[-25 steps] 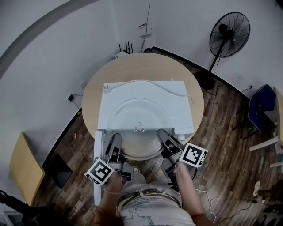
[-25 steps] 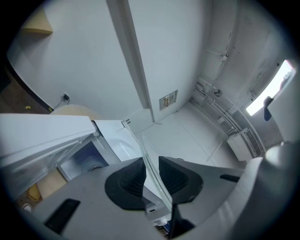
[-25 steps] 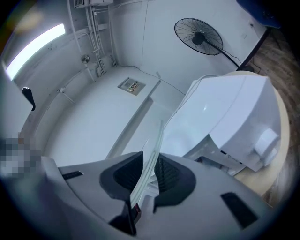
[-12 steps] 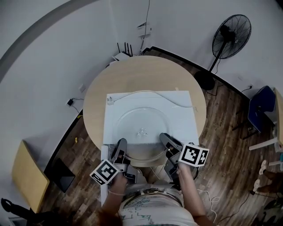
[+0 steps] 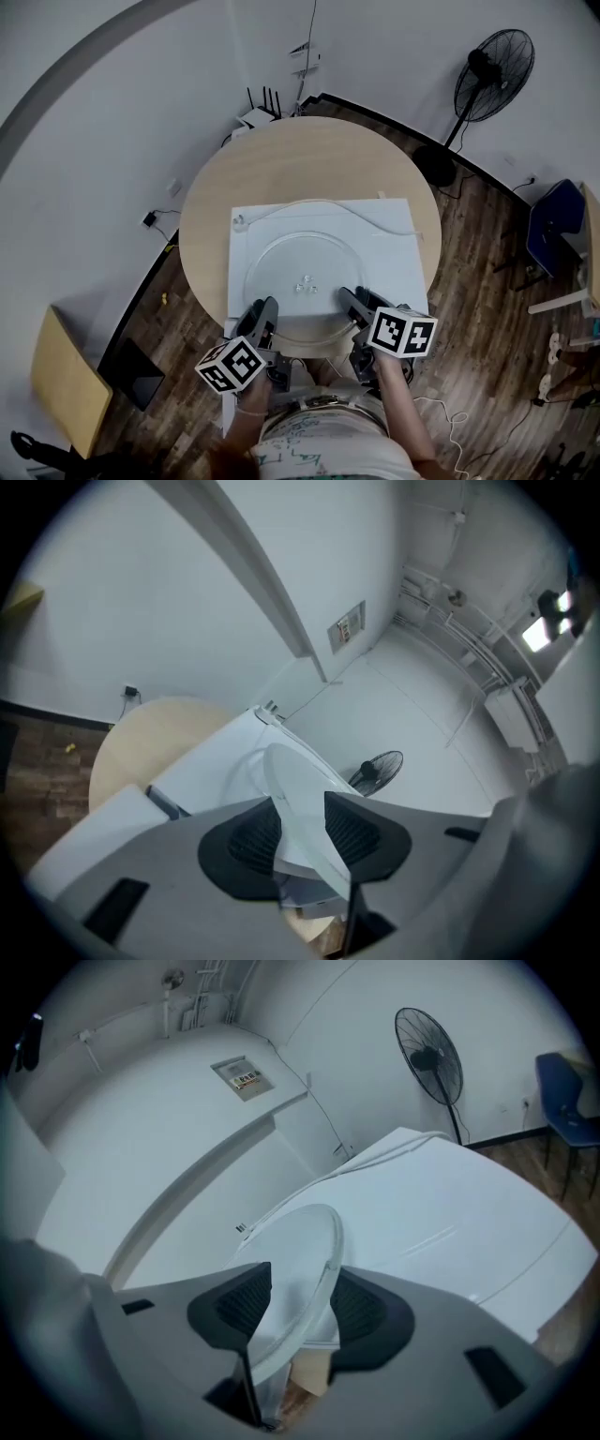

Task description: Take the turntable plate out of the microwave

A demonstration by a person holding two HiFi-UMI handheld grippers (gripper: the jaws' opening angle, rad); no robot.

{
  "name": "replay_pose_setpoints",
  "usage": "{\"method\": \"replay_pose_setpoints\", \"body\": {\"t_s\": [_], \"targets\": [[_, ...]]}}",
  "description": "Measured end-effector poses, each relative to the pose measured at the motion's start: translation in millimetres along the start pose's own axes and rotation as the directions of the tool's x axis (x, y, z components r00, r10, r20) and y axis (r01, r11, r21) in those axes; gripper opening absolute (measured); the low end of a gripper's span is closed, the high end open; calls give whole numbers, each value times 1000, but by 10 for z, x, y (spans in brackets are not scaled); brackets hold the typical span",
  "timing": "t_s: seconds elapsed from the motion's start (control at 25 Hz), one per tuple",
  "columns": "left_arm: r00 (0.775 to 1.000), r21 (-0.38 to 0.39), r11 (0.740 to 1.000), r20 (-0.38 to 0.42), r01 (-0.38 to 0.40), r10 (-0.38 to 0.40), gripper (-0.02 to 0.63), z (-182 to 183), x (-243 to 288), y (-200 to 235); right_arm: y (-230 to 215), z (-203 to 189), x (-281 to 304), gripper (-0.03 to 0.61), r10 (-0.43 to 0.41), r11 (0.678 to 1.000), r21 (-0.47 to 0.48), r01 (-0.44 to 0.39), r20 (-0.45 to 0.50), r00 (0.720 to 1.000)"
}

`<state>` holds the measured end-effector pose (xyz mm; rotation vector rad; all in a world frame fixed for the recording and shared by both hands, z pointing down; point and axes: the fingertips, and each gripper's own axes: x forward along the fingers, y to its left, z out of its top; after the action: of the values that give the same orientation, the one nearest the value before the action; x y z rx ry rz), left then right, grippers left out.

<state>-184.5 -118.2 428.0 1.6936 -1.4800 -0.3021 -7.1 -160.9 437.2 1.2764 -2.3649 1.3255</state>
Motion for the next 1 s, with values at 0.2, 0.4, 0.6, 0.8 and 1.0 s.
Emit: {"method": "replay_pose_setpoints", "body": {"t_s": [0.2, 0.4, 0.6, 0.8, 1.0], "targets": [[999, 106, 994, -50, -13, 18, 153, 95, 37, 61, 10, 8, 56, 206, -94, 992, -83, 93, -9, 996], [993, 116, 993, -116, -4, 17, 160, 113, 76, 77, 25, -5, 78, 221, -121, 987, -108, 118, -24, 992], [989, 135, 991, -145, -7, 27, 167, 69, 75, 76, 10, -30, 48, 230, -140, 983, -123, 135, -35, 990], [978, 252, 967, -190, -40, 90, 193, 30, 74, 52, -30, -6, 47, 258, -324, 843, -470, 260, -59, 944], [978, 314, 949, -197, -6, 71, 212, -25, 180, -27, 108, 7, 190, 130, -318, 768, -601, 219, -61, 946]]}}
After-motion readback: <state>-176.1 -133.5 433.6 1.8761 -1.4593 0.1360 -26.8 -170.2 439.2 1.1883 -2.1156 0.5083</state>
